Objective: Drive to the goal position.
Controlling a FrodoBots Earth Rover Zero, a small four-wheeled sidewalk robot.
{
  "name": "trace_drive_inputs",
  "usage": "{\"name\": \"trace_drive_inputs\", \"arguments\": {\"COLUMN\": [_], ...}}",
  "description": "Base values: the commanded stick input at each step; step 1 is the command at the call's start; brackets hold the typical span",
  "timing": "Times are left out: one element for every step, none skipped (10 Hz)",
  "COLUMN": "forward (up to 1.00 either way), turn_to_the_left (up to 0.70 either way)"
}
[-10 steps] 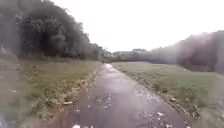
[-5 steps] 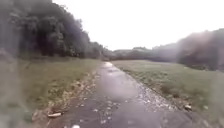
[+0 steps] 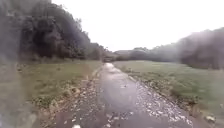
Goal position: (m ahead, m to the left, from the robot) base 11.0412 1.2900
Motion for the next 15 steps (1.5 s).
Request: {"name": "trace_drive_inputs", "arguments": {"forward": [0.7,0.7,0.7,0.7,0.7,0.7,0.7,0.7,0.7,0.7,0.7,0.7,0.7,0.7,0.7], "turn_to_the_left": [0.0,0.0,0.0,0.0,0.0,0.0,0.0,0.0,0.0,0.0,0.0,0.0,0.0,0.0,0.0]}}
